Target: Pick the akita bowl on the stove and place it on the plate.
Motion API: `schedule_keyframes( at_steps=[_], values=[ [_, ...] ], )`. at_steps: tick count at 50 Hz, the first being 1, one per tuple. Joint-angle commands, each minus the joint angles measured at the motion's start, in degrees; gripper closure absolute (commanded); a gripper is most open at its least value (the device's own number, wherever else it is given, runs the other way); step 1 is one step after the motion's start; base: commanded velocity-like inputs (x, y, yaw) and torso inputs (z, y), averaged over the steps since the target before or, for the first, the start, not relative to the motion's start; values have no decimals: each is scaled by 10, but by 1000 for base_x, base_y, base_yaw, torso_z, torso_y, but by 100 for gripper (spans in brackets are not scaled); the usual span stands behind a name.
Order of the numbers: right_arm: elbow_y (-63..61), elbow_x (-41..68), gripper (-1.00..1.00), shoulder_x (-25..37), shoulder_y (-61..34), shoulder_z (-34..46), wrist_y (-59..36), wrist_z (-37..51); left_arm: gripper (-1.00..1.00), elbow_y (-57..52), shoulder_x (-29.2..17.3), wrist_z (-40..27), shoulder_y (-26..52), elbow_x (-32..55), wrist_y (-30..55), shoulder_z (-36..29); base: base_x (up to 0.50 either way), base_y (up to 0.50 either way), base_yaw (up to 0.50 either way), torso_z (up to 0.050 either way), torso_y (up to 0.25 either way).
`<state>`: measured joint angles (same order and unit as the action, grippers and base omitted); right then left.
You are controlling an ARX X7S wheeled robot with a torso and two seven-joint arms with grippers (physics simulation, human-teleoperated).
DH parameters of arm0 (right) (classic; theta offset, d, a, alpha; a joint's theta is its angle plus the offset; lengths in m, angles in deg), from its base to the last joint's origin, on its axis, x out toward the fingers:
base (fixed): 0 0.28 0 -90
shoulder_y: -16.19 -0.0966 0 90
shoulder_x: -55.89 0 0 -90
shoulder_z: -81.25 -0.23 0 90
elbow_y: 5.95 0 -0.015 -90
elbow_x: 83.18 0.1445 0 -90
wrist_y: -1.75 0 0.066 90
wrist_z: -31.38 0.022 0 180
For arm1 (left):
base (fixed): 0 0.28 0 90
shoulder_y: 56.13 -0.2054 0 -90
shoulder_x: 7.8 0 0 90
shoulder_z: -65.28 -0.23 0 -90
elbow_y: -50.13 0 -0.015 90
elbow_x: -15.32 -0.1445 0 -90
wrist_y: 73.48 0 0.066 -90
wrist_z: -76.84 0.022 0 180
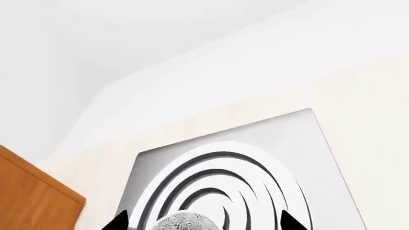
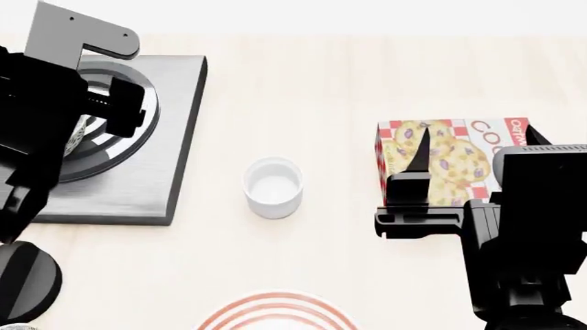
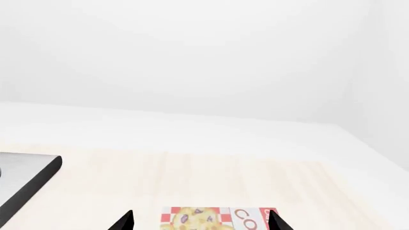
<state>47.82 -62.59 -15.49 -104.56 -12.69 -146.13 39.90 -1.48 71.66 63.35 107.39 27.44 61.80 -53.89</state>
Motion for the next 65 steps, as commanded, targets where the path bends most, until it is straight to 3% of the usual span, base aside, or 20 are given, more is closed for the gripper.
schedule_keyframes(
  at_steps=[1, 65],
  values=[
    [-2, -6, -100, -9, -2, -13, -4, -9, -100, 2, 7, 7, -12, -12, -2, 5, 0, 0, 0, 0, 0],
    [2, 6, -100, -3, 2, -8, 4, 2, -100, 22, 2, -18, -35, -7, 27, -1, 0, 0, 0, 0, 0]
  ],
)
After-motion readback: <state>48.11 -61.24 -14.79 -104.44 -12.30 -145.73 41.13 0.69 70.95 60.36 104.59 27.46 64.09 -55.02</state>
